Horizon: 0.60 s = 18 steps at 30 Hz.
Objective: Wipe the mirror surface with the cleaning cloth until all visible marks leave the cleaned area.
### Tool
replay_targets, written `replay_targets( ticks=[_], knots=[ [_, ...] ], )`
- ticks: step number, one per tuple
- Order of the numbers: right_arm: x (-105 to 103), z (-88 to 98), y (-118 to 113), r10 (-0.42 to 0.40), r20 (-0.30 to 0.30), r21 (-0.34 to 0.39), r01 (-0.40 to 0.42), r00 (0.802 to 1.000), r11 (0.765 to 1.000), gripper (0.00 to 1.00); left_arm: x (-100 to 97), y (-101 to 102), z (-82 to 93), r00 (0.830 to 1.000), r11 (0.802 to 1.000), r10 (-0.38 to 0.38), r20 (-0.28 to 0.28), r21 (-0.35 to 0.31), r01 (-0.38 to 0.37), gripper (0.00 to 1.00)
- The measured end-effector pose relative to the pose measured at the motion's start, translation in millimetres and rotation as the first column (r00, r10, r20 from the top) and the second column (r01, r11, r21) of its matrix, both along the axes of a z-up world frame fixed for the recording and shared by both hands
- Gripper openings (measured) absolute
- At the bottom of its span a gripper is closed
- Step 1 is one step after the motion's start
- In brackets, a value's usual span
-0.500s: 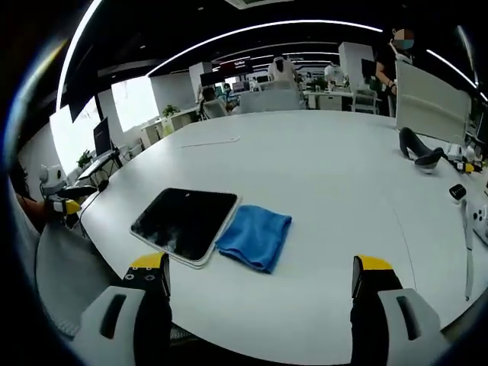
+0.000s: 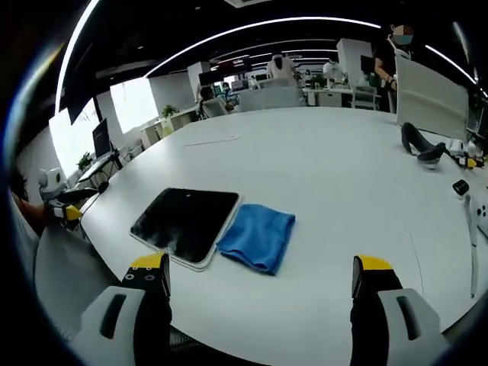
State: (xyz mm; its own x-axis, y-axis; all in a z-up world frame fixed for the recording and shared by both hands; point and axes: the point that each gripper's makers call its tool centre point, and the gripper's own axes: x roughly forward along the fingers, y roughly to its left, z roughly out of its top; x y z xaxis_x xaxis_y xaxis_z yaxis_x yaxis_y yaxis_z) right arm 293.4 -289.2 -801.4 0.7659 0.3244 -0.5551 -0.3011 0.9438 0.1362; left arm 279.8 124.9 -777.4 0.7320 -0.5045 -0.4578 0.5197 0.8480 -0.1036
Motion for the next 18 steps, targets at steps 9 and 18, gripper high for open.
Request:
replay_targets(
  ticks=[9, 18],
  knots=[
    [0.8, 0.3, -2.5, -0.034, -0.013, 0.007, 0.034, 0.999, 0.999, 0.98, -0.7, -0.9, 2.9, 1.000, 1.000, -0.005, 0.004, -0.014, 0.005, 0.99],
    [-4.9, -4.7, 1.1, -0.008, -0.006, -0.043, 0.007, 1.000, 0.999, 0.98, -1.5, 2.4, -0.9, 1.000, 1.000, 0.013, -0.022, -0.004, -0.013, 0.99]
  ],
)
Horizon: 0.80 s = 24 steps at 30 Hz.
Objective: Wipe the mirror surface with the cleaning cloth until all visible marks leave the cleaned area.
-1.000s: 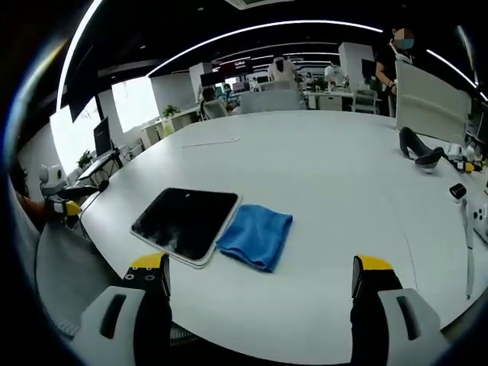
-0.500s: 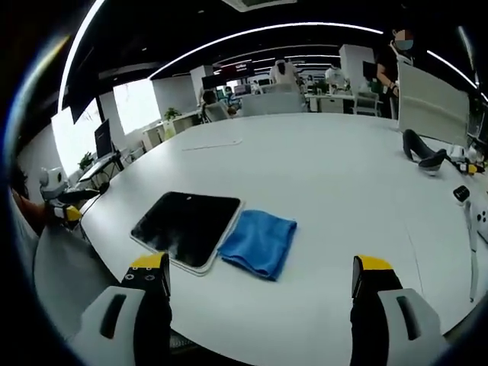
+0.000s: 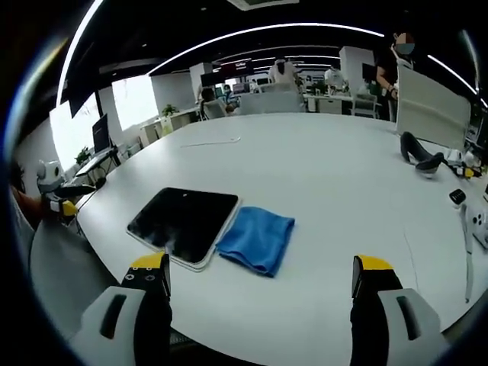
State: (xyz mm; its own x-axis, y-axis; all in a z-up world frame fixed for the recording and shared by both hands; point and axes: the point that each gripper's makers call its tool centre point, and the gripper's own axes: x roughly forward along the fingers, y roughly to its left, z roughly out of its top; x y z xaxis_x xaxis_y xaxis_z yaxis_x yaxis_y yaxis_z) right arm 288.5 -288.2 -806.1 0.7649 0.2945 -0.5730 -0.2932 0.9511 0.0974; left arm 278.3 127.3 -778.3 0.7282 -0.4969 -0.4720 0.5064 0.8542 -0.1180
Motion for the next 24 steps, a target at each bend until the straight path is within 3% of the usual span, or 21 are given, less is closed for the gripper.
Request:
replay_targets(
  ticks=[6, 10, 17, 24],
  knots=[
    [2, 2.6, 1, 0.007, 0.011, -0.016, -0.007, 1.000, 1.000, 0.97, -2.1, -3, -7.1, 1.000, 0.999, -0.025, -0.014, 0.032, 0.025, 0.99],
    [4, 1.9, -1, -0.009, 0.009, -0.008, 0.009, 1.000, 1.000, 0.95, -4.0, -1, -16.0, 0.999, 0.995, -0.036, -0.036, 0.087, 0.039, 0.99],
    [14, 10.7, 0, -0.008, 0.033, -0.019, 0.008, 0.999, 1.000, 0.92, -3.1, 0, -13.3, 0.999, 0.998, -0.026, -0.033, 0.061, 0.028, 0.99],
    [39, 18.0, 6, 0.007, 0.046, -0.044, -0.005, 0.999, 0.999, 0.84, -3.5, -1, -12.3, 0.999, 0.998, -0.031, -0.035, 0.052, 0.032, 0.99]
  ],
)
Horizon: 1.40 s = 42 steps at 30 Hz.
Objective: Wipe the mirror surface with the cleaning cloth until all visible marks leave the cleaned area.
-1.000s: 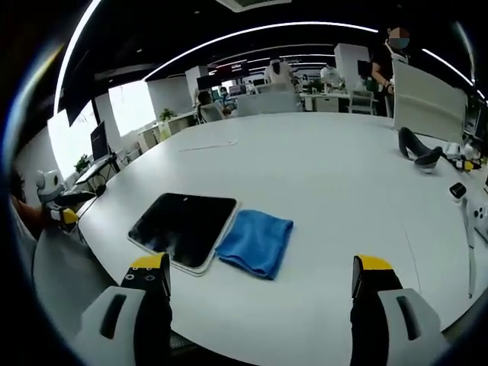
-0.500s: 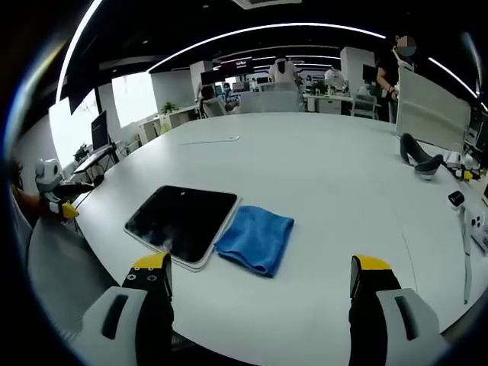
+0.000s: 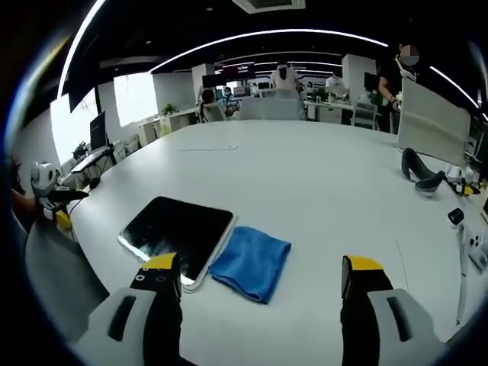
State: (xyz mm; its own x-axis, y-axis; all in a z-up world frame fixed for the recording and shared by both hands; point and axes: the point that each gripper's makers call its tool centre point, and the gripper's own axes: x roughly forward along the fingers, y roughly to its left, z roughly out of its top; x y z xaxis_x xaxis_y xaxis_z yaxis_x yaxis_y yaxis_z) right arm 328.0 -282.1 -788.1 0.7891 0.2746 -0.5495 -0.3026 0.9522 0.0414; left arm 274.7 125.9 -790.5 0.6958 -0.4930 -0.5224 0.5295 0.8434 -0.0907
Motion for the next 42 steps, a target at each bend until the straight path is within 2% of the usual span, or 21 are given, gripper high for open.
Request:
replay_targets(
  ticks=[2, 6, 8, 10, 17, 21, 26, 32, 35, 36, 38, 39, 42],
  knots=[
    [8, -1.8, 2, 0.012, 0.011, -0.020, -0.012, 1.000, 1.000, 0.80, 0.1, 0, -0.7, 1.000, 1.000, -0.002, 0.000, 0.002, 0.002, 0.99],
    [18, -18.3, 8, 0.054, -0.027, -0.070, -0.056, 0.998, 0.996, 0.71, 0.9, 1, 0.2, 1.000, 1.000, 0.004, 0.005, 0.000, -0.004, 0.99],
    [19, -31.8, 13, 0.082, -0.090, -0.077, -0.089, 0.993, 0.993, 0.59, 1.0, 1, -0.4, 1.000, 1.000, 0.005, 0.003, 0.001, -0.005, 0.99],
    [26, -37.5, 14, 0.084, -0.090, -0.101, -0.093, 0.992, 0.990, 0.52, 0.1, -1, -0.9, 1.000, 1.000, -0.005, -0.001, -0.005, 0.005, 0.99],
    [41, -62.0, 18, 0.058, -0.146, -0.083, -0.071, 0.988, 0.994, 0.44, -2.1, -2, -4.2, 1.000, 1.000, -0.020, -0.014, 0.007, 0.020, 0.99],
    [41, -71.7, 22, 0.076, -0.170, -0.119, -0.097, 0.982, 0.988, 0.35, -1.9, -2, -4.8, 1.000, 1.000, -0.022, -0.015, 0.007, 0.022, 0.99],
    [42, -75.1, 19, 0.053, -0.174, -0.136, -0.077, 0.983, 0.988, 0.22, -2.5, -2, -5.3, 1.000, 1.000, -0.024, -0.020, 0.010, 0.024, 0.98],
    [38, -84.3, 24, 0.064, -0.219, -0.135, -0.095, 0.974, 0.986, 0.20, -1.9, -1, -6.9, 1.000, 1.000, -0.023, -0.020, 0.020, 0.023, 0.97],
    [38, -86.7, 26, 0.063, -0.210, -0.149, -0.095, 0.976, 0.984, 0.15, -0.7, 2, -5.5, 1.000, 1.000, -0.010, -0.015, 0.018, 0.010, 0.97],
    [39, -86.7, 26, 0.057, -0.211, -0.144, -0.089, 0.976, 0.986, 0.14, -0.7, 2, -5.6, 1.000, 1.000, -0.010, -0.015, 0.018, 0.011, 0.97],
    [44, -87.5, 24, -0.022, -0.200, -0.118, -0.001, 0.980, 0.993, 0.11, -1.6, 2, -6.4, 1.000, 1.000, -0.018, -0.016, 0.025, 0.018, 0.96],
    [44, -86.7, 24, -0.040, -0.198, -0.117, 0.017, 0.979, 0.993, 0.09, -2.1, 1, -6.4, 1.000, 0.999, -0.023, -0.016, 0.029, 0.024, 0.96],
    [45, -87.7, 26, -0.021, -0.203, -0.128, -0.005, 0.979, 0.992, 0.04, -1.5, 2, -6.0, 1.000, 1.000, -0.017, -0.014, 0.026, 0.017, 0.96]
  ],
)
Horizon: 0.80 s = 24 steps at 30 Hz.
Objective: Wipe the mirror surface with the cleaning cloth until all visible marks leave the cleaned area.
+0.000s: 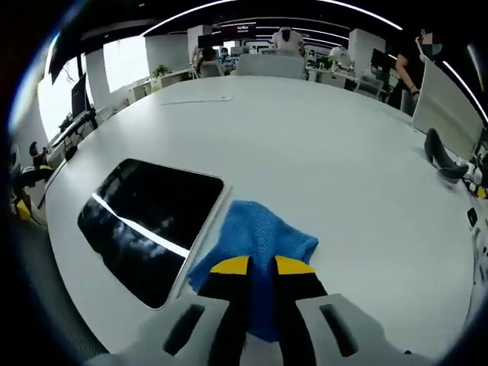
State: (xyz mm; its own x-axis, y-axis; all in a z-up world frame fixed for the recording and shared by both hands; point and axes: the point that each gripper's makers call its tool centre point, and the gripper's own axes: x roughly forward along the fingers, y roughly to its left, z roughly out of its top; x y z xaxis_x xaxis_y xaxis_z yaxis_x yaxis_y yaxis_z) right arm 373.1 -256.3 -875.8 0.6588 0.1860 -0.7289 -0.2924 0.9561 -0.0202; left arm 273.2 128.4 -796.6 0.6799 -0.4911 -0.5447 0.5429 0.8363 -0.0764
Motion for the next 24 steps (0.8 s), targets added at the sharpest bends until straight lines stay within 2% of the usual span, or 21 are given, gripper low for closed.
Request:
replay_targets(
  ticks=[2, 7, 11, 16, 20, 24],
  knots=[
    [0, -0.2, 0, -0.019, -0.020, 0.000, 0.019, 1.000, 1.000, 0.02, 0.1, 0, -0.4, 1.000, 1.000, 0.001, -0.002, -0.001, -0.001, 0.96],
    [1, 0.5, -4, -0.113, -0.096, 0.070, 0.120, 0.989, 0.990, 0.00, 0.3, 0, 0.7, 1.000, 1.000, -0.004, 0.008, 0.004, 0.004, 0.95],
    [6, 9.6, -2, -0.117, -0.087, 0.082, 0.125, 0.989, 0.989, 0.00, -0.1, 0, -0.6, 1.000, 1.000, -0.004, 0.006, 0.007, 0.004, 0.94],
    [21, 39.6, 13, -0.150, -0.044, 0.172, 0.155, 0.988, 0.973, 0.00, 0.7, 1, 1.3, 1.000, 1.000, 0.002, 0.014, 0.001, -0.002, 0.94],
    [32, 56.4, 27, -0.151, -0.027, 0.215, 0.153, 0.988, 0.964, 0.00, 0.7, 1, 1.8, 1.000, 1.000, -0.001, 0.019, 0.002, 0.001, 0.93],
    [40, 58.5, 47, -0.153, -0.057, 0.265, 0.163, 0.987, 0.950, 0.00, 0.7, 1, 2.1, 1.000, 1.000, 0.000, 0.021, 0.005, 0.000, 0.93]
  ],
)
